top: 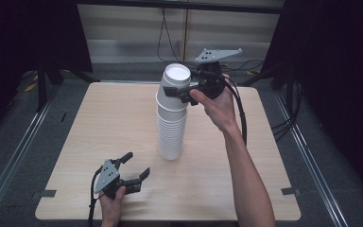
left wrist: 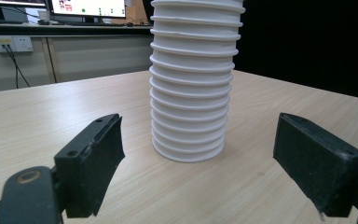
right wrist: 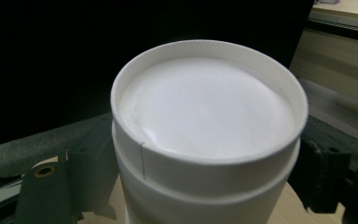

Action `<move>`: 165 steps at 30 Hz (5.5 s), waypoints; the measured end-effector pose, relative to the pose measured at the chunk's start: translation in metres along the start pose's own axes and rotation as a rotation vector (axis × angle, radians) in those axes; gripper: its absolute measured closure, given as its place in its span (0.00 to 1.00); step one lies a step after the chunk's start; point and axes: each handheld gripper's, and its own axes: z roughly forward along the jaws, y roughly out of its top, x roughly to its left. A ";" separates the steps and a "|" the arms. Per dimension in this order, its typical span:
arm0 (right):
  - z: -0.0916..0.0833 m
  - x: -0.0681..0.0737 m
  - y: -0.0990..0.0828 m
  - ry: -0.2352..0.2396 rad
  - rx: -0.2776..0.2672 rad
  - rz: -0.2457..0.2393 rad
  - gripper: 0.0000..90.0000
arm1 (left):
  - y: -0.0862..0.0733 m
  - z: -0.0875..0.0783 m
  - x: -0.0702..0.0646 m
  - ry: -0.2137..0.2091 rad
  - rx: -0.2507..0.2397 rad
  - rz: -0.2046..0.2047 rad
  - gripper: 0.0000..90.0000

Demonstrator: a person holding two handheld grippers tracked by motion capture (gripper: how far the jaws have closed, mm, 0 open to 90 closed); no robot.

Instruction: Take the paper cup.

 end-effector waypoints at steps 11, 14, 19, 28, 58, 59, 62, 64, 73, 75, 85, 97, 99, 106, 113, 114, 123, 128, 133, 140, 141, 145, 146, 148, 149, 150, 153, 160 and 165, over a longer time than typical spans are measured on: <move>-0.006 0.002 0.002 -0.016 -0.072 0.004 0.24 | 0.000 0.000 0.000 -0.002 0.000 0.000 0.18; -0.009 0.001 0.002 -0.018 -0.093 0.007 0.24 | 0.000 0.000 0.000 -0.002 0.001 0.000 0.18; -0.014 0.002 0.003 -0.015 -0.146 0.011 0.24 | 0.000 0.000 0.000 0.000 0.001 0.000 0.17; -0.019 0.001 -0.002 -0.016 -0.210 0.041 0.24 | 0.000 0.000 -0.001 -0.004 -0.001 -0.012 0.17; -0.049 0.000 -0.018 0.009 -0.358 0.078 0.24 | 0.000 0.000 0.001 -0.005 0.000 -0.006 0.18; -0.050 0.000 -0.019 0.008 -0.356 0.081 0.24 | 0.000 0.000 0.001 -0.005 0.000 -0.006 0.17; -0.053 -0.001 -0.022 0.006 -0.348 0.077 0.24 | 0.000 0.000 0.001 -0.005 0.001 -0.007 0.17; -0.057 -0.001 -0.023 0.008 -0.360 0.085 0.24 | 0.000 0.000 0.001 -0.005 0.001 -0.006 0.18; -0.072 0.000 -0.031 -0.021 -0.361 0.082 0.24 | 0.000 0.000 0.001 -0.009 0.000 -0.015 0.17; -0.075 0.001 -0.035 -0.026 -0.368 0.079 0.24 | 0.000 0.000 0.001 -0.010 0.001 -0.014 0.17; -0.088 0.007 -0.048 -0.044 -0.394 0.077 0.25 | 0.000 0.000 0.001 -0.006 0.001 -0.020 0.17; -0.094 0.014 -0.070 -0.043 -0.376 0.091 0.25 | 0.001 0.002 -0.001 0.002 0.014 -0.012 0.17; -0.093 0.017 -0.078 -0.040 -0.370 0.095 0.25 | 0.001 0.003 0.001 0.007 0.024 -0.022 0.17; -0.088 0.022 -0.088 -0.035 -0.331 0.094 0.25 | 0.003 0.008 0.000 -0.033 0.056 -0.035 0.17; -0.083 0.030 -0.107 -0.012 -0.322 0.111 0.25 | 0.011 0.013 -0.005 -0.062 0.084 -0.028 0.18; -0.082 0.031 -0.111 -0.008 -0.322 0.119 0.25 | 0.012 0.013 -0.006 -0.069 0.081 -0.034 0.18; -0.076 0.034 -0.138 0.010 -0.310 0.159 0.25 | 0.030 0.020 -0.013 -0.165 0.071 -0.006 0.19; -0.071 0.034 -0.148 0.028 -0.306 0.178 0.25 | 0.033 0.022 -0.015 -0.187 0.071 0.003 0.19; -0.061 0.037 -0.162 0.054 -0.289 0.196 0.25 | 0.039 0.025 -0.019 -0.215 0.070 -0.001 0.20; -0.050 0.037 -0.173 0.080 -0.260 0.205 0.25 | 0.042 0.026 -0.022 -0.237 0.056 -0.004 0.17; -0.049 0.038 -0.175 0.084 -0.256 0.210 0.25 | 0.042 0.026 -0.022 -0.242 0.059 0.006 0.17; -0.045 0.039 -0.182 0.092 -0.246 0.214 0.25 | 0.042 0.028 -0.025 -0.261 0.060 0.006 0.17; -0.043 0.039 -0.184 0.091 -0.241 0.215 0.25 | 0.043 0.029 -0.024 -0.266 0.069 0.012 0.17; -0.042 0.040 -0.188 0.092 -0.242 0.217 0.25 | 0.043 0.030 -0.026 -0.266 0.072 0.010 0.17; -0.041 0.041 -0.190 0.095 -0.239 0.222 0.25 | 0.043 0.030 -0.026 -0.272 0.078 0.013 0.17; -0.040 0.041 -0.191 0.095 -0.237 0.220 0.25 | 0.043 0.030 -0.027 -0.270 0.070 0.017 0.18; -0.036 0.040 -0.198 0.101 -0.227 0.233 0.25 | 0.043 0.031 -0.028 -0.292 0.068 0.007 0.18; -0.027 0.042 -0.209 0.117 -0.220 0.255 0.25 | 0.044 0.034 -0.031 -0.317 0.076 0.014 0.17; -0.024 0.045 -0.212 0.132 -0.211 0.246 0.25 | 0.046 0.035 -0.033 -0.337 0.070 0.015 0.17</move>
